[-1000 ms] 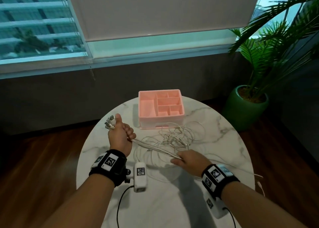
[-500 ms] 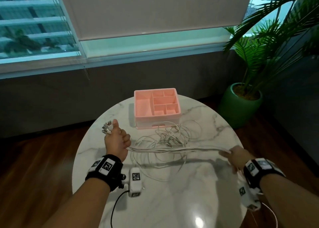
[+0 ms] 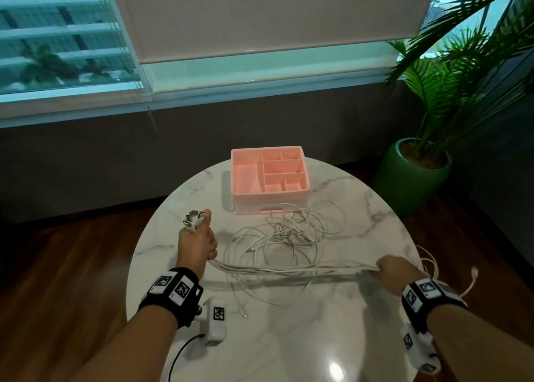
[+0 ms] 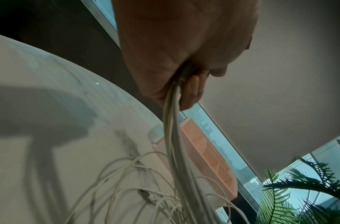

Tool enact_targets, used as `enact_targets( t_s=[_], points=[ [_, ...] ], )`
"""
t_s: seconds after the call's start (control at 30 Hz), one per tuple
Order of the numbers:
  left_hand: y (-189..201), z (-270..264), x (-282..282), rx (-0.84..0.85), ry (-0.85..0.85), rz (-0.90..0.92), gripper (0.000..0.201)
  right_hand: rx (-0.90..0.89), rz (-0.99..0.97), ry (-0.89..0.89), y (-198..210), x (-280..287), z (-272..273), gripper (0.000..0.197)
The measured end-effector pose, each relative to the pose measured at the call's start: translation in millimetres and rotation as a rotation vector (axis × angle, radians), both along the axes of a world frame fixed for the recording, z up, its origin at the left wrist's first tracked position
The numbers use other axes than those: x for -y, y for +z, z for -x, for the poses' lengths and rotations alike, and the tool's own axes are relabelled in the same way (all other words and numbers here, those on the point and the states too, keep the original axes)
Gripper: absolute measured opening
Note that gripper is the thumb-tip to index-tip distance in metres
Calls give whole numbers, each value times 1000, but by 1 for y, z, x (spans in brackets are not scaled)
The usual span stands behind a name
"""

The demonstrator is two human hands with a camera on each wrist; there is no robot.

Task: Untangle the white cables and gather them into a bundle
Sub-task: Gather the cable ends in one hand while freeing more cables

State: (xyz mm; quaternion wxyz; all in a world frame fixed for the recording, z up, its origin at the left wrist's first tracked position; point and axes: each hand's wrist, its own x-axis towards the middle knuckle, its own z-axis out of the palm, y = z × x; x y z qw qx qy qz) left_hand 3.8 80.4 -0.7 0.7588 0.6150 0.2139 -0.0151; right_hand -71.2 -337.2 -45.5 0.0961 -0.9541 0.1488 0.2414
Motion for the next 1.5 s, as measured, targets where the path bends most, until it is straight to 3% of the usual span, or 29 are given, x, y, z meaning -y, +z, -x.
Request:
enact_targets(
  t_s=[0.13,0.2,0.27,0.37,0.4,0.5,0.53,0.6,0.7,0.9,1.07,1.2,1.4,1.5],
  points=[
    [-1,-1,-2,-19,-54,-143,46,-100,-25,-8,-20,-24,6,38],
    [-1,-2,1,-18,-96,-194,45,-117,-13,21,-17,-33,2,30],
    [0,-6,-4,-12,-120,-192,42,-145,10,57,-15,-46,-8,20],
    [2,-10,-3,8,-103,-170,40,-161,18,83,-2,-58,-18,25],
    [3,-12,-5,13,-101,-166,39,-149,6,84,5,-66,-21,32],
    [4,-21,-8,31,-95,-167,33,-81,-59,145,27,-93,-27,86],
    [4,-23,-8,28,-96,-172,30,-22,-109,148,35,-102,-29,95],
    [1,-27,-7,24,-106,-183,29,161,-218,179,47,-120,-34,82],
    [-5,-34,-3,25,-123,-191,29,421,-332,214,50,-141,-51,35],
    [-15,-35,0,-24,-143,-154,29,132,-185,279,3,-151,-97,19],
    [-12,-31,0,-57,-107,-142,28,84,-110,175,-25,-142,-116,34],
    [-9,-27,1,-55,-96,-144,31,88,-90,142,-36,-146,-115,24],
    [-2,-25,5,-42,-128,-127,36,86,-465,57,1,-141,-109,4],
    [2,-24,7,-45,-151,-108,37,49,-705,89,43,-147,-105,11]
  ],
)
